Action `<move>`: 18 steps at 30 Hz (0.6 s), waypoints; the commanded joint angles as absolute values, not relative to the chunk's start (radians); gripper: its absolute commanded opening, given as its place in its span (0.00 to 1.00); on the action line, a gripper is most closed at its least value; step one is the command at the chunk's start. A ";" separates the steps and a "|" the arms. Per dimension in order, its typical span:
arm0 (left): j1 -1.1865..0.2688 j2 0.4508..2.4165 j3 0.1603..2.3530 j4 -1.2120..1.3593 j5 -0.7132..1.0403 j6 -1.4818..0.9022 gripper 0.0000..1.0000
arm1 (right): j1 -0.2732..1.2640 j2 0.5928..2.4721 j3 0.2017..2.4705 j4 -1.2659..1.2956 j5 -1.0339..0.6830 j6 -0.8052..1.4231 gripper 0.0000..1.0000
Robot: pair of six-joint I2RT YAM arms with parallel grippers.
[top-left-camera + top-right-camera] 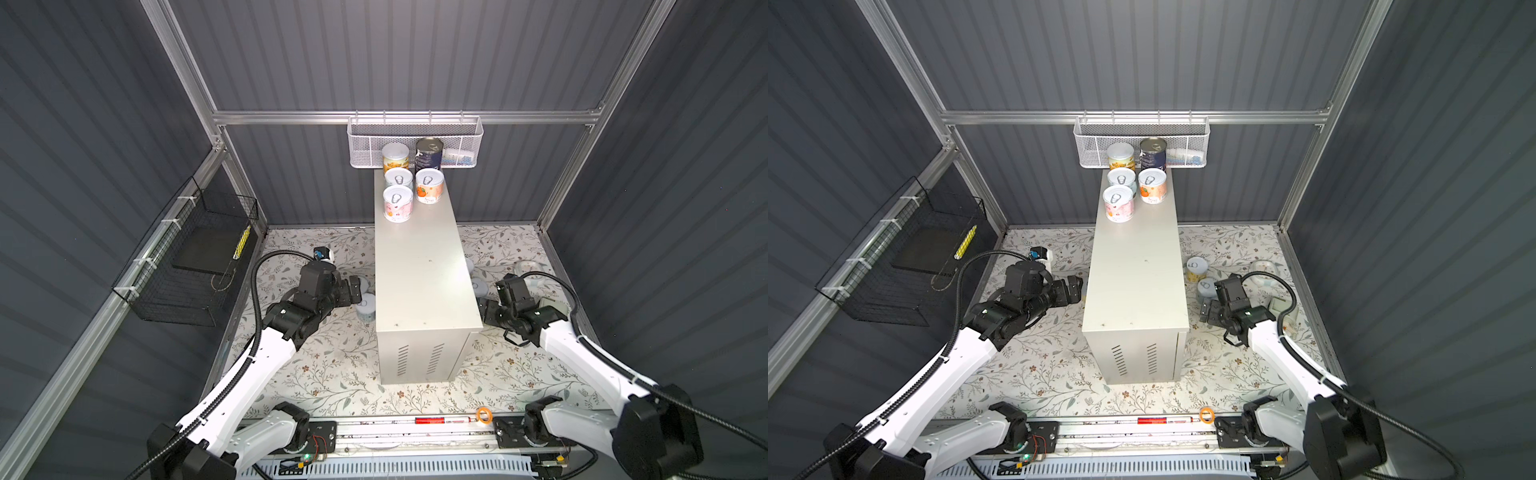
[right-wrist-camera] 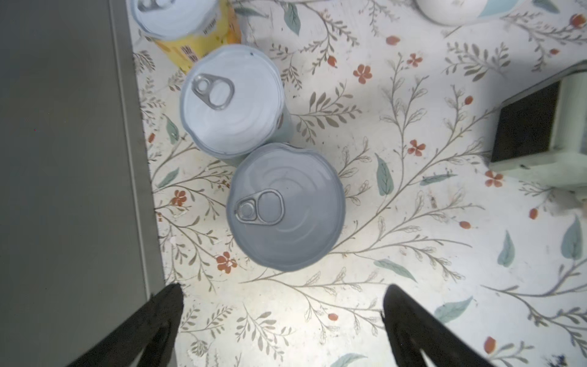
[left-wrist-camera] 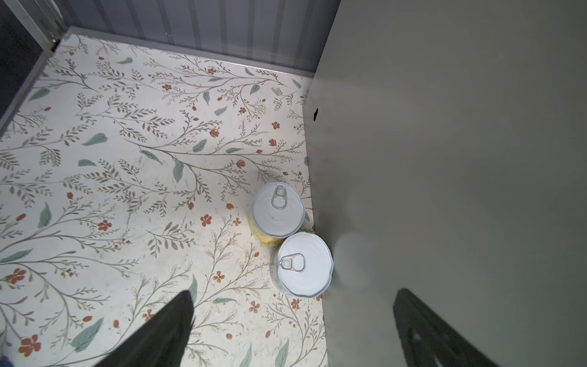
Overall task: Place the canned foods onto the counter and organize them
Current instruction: 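Withdraw the left gripper down over the floor cans while the right gripper lowers, then close the right gripper around the green-labelled white-lidded floor can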
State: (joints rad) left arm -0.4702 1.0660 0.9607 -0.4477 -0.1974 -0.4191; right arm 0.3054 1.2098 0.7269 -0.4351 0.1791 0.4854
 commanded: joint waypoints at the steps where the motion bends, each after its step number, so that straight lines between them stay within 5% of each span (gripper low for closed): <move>1: -0.469 1.065 0.940 -0.385 -0.173 -0.449 0.99 | 0.302 1.264 0.743 -0.394 0.219 0.469 0.99; 18: -0.469 1.142 0.908 -0.306 -0.144 -0.445 0.98 | 0.301 1.535 0.815 -0.267 0.287 0.465 0.93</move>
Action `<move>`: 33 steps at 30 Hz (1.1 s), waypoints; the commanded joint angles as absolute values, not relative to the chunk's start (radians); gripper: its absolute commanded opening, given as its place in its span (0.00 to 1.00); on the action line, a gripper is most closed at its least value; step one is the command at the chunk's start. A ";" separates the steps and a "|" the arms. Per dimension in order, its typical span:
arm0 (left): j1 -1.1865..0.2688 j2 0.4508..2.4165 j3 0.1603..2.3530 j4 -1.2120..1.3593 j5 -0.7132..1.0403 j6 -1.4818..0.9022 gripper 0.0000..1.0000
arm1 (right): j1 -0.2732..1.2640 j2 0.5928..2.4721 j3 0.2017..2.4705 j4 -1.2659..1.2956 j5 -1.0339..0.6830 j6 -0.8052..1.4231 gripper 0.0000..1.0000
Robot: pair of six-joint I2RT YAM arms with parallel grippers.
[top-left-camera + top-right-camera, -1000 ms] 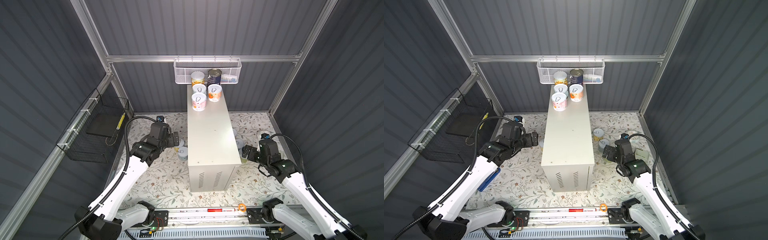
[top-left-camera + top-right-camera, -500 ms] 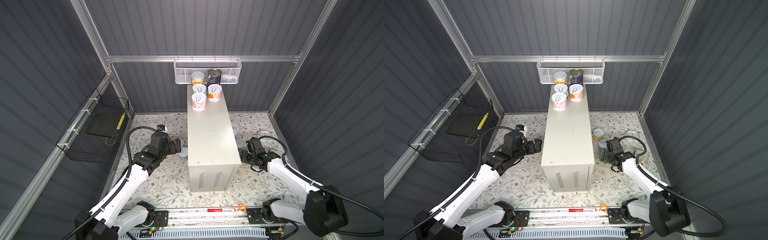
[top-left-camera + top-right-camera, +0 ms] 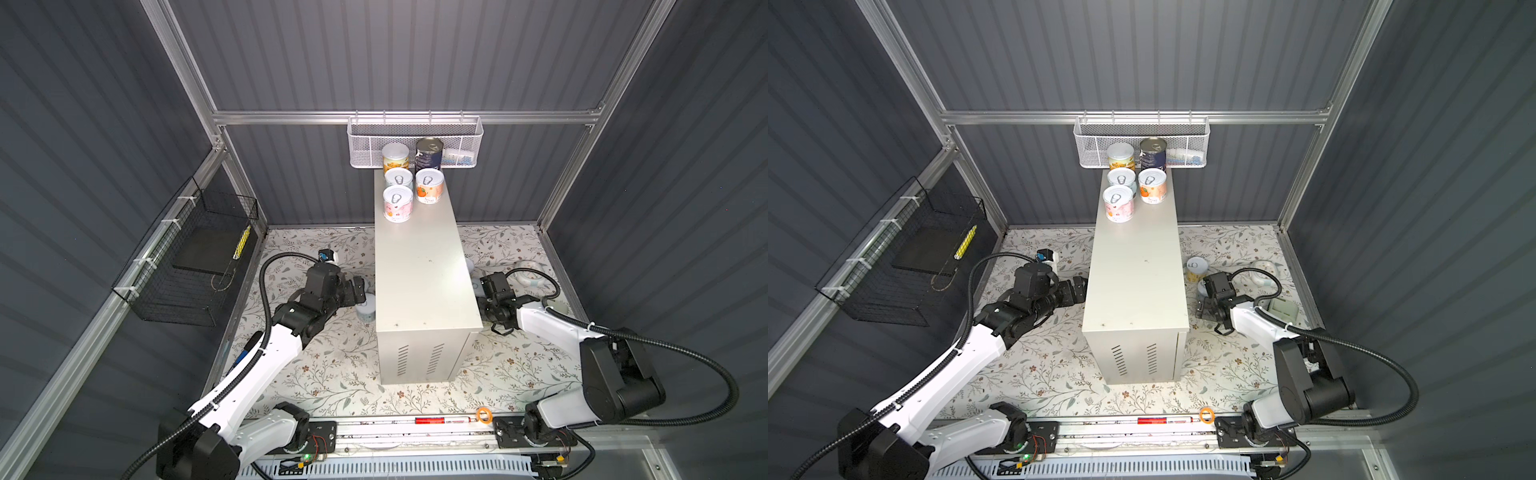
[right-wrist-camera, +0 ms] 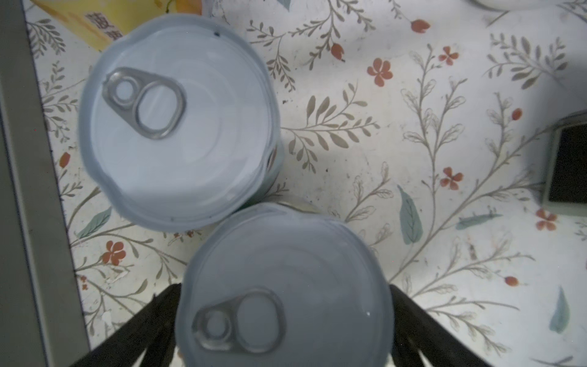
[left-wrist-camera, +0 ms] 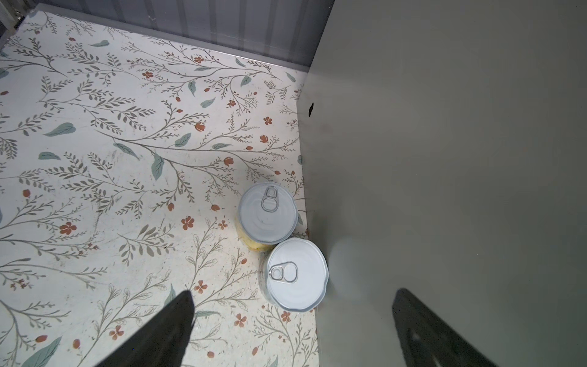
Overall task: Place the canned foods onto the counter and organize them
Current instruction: 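Close the right gripper around the green-labelled white-lidded floor can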
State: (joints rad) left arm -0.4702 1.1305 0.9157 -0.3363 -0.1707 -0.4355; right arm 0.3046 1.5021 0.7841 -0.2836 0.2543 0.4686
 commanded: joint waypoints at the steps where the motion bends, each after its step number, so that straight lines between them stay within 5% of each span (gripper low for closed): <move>1: -0.469 1.145 0.907 -0.303 -0.140 -0.449 0.98 | 0.301 1.540 0.816 -0.265 0.283 0.465 0.92; 24: -0.469 1.130 0.904 -0.301 -0.138 -0.462 0.99 | 0.301 1.616 0.864 -0.327 0.214 0.476 0.76; 28: -0.468 1.127 0.906 -0.301 -0.136 -0.463 0.99 | 0.304 1.606 0.849 -0.328 0.186 0.474 0.56; 30: -0.468 1.129 0.908 -0.301 -0.138 -0.466 0.99 | 0.304 1.588 0.834 -0.327 0.178 0.478 0.34; 32: -0.468 1.131 0.915 -0.306 -0.138 -0.466 0.99 | 0.303 1.556 0.812 -0.329 0.178 0.486 0.00; 33: -0.469 1.133 0.921 -0.312 -0.138 -0.465 0.99 | 0.304 1.541 0.804 -0.332 0.178 0.490 0.00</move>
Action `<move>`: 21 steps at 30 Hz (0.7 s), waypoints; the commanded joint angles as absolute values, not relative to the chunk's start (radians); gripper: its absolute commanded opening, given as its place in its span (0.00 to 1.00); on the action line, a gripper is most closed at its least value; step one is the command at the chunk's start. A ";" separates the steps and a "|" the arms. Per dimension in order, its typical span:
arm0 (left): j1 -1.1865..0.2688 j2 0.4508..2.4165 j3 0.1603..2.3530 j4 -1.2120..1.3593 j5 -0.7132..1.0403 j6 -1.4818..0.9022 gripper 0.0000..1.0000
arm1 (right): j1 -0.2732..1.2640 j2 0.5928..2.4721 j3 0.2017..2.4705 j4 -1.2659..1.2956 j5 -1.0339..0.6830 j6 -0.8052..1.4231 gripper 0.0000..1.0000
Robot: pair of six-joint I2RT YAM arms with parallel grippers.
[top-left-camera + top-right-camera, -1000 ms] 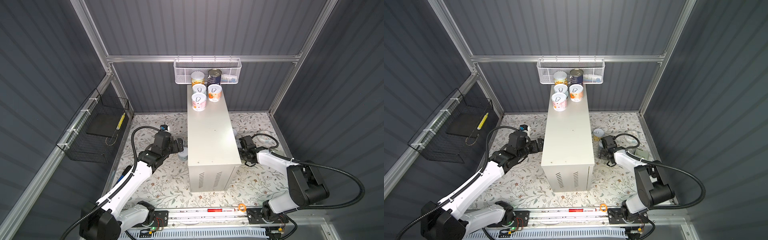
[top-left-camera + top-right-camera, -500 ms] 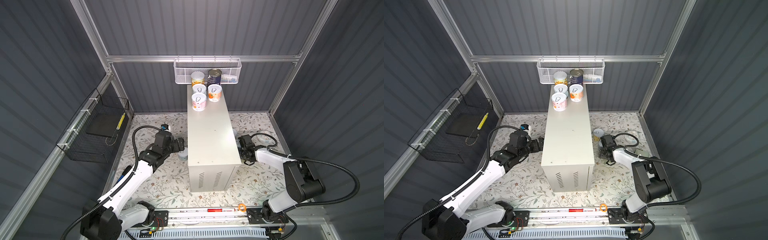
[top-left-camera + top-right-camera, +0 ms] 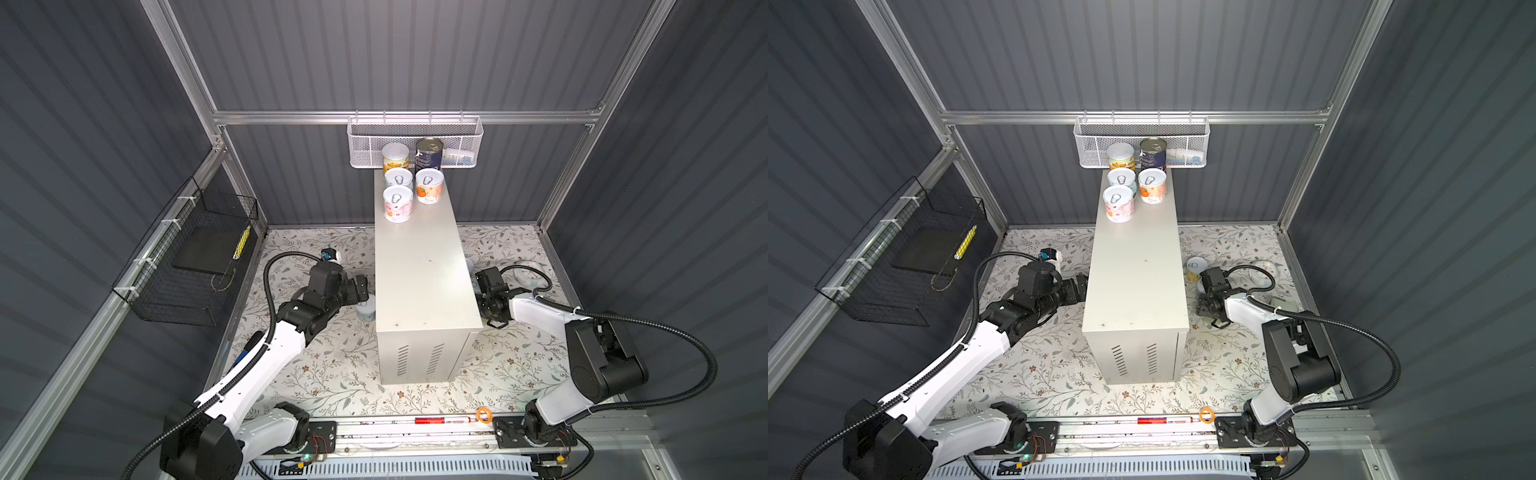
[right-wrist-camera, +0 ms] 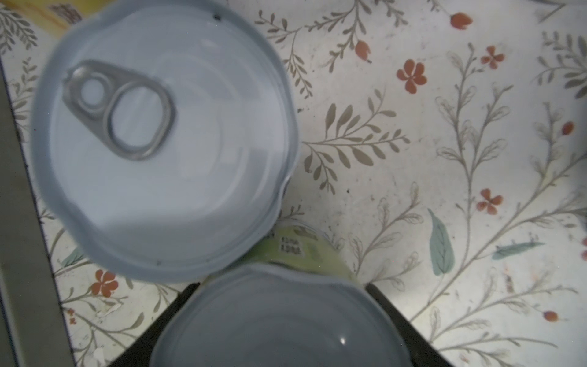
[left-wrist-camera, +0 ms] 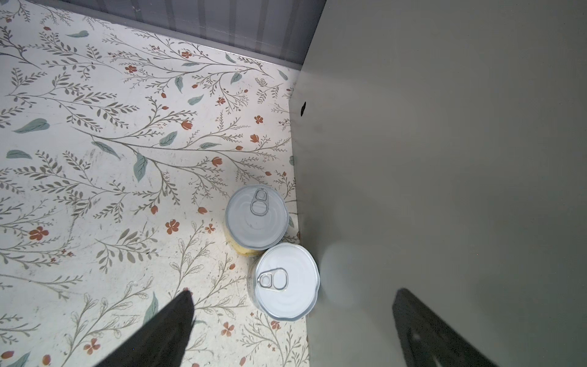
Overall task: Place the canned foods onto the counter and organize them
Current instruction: 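Close the right gripper around the green-labelled white-lidded floor can, then lift the green-labelled can with the right gripper up over the cabinet top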
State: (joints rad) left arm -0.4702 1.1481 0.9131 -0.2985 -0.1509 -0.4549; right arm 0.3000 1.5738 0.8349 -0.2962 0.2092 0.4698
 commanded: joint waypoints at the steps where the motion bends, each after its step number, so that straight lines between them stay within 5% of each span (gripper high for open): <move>1: -0.468 1.135 0.928 -0.323 -0.138 -0.462 0.99 | 0.304 1.521 0.795 -0.337 0.171 0.489 0.00; 9: -0.468 1.119 1.003 -0.431 -0.156 -0.409 0.99 | 0.304 1.240 0.841 -0.548 0.098 0.468 0.00; 21: -0.460 1.141 1.028 -0.426 -0.173 -0.371 0.99 | 0.314 1.022 1.314 -0.941 0.093 0.432 0.00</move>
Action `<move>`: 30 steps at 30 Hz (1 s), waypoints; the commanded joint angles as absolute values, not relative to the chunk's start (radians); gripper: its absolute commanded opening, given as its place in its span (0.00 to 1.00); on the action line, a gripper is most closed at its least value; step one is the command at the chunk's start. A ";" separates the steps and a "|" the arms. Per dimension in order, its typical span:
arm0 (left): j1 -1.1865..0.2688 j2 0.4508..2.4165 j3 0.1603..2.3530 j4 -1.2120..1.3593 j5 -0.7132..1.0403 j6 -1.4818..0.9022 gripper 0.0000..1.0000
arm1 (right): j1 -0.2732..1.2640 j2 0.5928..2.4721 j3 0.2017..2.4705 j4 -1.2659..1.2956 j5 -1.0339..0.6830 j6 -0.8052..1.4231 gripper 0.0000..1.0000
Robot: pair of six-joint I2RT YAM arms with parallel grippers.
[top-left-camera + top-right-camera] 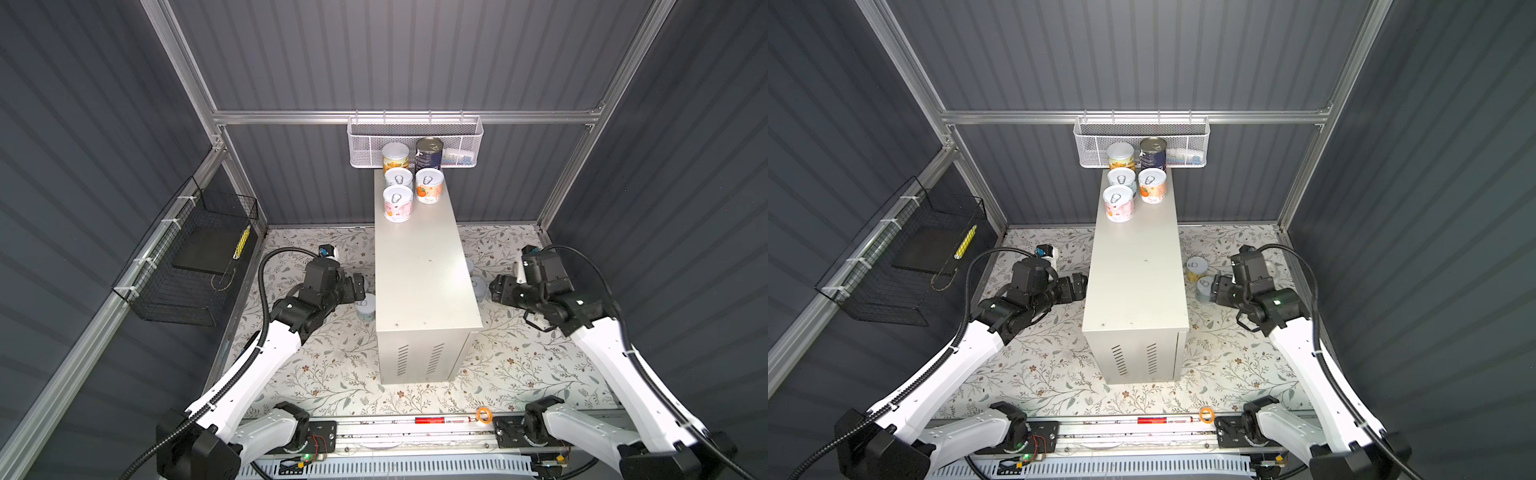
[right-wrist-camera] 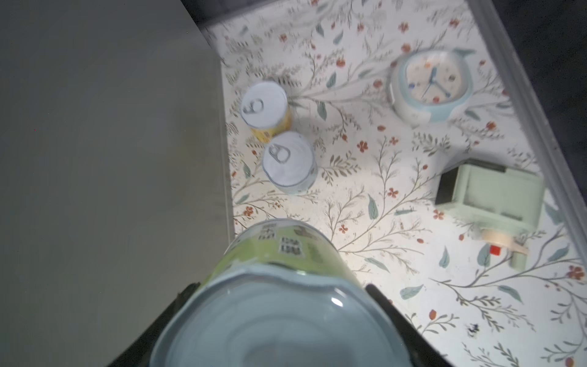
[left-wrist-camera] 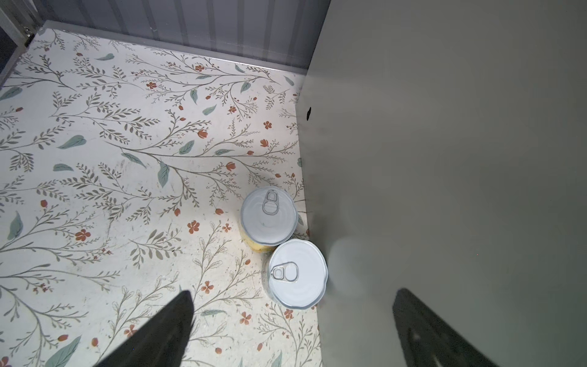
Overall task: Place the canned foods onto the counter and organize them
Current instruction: 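Lift the green-labelled can with the right gripper up over the cabinet top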
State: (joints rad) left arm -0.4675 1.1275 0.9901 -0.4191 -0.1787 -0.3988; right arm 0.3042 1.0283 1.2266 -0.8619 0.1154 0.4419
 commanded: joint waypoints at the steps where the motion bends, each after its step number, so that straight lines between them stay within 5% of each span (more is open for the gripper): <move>1: -0.460 1.145 1.030 -0.420 -0.168 -0.371 0.99 | 0.327 1.028 1.358 -0.946 0.082 0.435 0.00; 30: -0.459 1.133 1.043 -0.397 -0.173 -0.350 0.99 | 0.606 1.701 2.444 -1.298 0.151 0.203 0.00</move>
State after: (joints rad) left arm -0.4644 1.1542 1.0378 -0.4141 -0.1787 -0.3664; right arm 0.6010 1.6714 2.3764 -1.2842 0.1379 0.2283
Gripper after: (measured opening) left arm 0.992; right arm 0.742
